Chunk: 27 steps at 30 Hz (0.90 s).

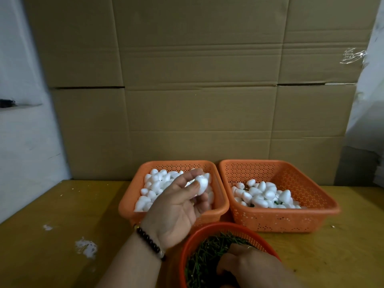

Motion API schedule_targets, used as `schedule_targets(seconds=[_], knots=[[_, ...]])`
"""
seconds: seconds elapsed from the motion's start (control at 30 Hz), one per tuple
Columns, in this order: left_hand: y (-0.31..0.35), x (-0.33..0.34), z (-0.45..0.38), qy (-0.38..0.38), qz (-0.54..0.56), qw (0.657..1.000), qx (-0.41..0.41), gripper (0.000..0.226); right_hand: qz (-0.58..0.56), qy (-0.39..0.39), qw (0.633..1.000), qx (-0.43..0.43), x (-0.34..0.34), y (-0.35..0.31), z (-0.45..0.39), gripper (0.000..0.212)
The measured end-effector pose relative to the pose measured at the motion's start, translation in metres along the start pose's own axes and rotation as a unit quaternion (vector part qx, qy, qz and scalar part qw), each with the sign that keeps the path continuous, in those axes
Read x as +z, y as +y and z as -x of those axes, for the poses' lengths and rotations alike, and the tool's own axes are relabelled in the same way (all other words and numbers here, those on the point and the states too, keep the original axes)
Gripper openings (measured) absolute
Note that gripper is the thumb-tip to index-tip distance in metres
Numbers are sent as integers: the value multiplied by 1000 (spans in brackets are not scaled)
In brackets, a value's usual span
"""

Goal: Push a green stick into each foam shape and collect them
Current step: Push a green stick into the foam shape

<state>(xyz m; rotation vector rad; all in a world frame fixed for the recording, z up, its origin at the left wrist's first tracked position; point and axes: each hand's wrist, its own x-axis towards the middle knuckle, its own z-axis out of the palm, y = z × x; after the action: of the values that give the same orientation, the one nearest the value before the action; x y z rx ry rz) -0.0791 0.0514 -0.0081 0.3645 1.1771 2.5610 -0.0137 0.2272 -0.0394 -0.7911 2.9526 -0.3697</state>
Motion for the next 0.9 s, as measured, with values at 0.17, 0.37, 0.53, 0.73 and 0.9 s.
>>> schedule_targets(seconds=[0.17,0.37,0.53,0.73,0.9], knots=[[-5,4,14,-13,102,993,-65,27,14,-19,1000,-12,2,3,0,31],[-6,10,20,-28,89,992,-89,20,18,-36,999,-23,-2,5,-2,31],[-6,10,19,-6,113,989,-95,37,7,-3,1000,-7,0,6,-1,32],[-8,11,15,26,144,986,-79,52,0,52,999,15,3,5,0,27],[-9,14,17,27,140,988,-66,28,-19,91,995,34,3,9,1,27]])
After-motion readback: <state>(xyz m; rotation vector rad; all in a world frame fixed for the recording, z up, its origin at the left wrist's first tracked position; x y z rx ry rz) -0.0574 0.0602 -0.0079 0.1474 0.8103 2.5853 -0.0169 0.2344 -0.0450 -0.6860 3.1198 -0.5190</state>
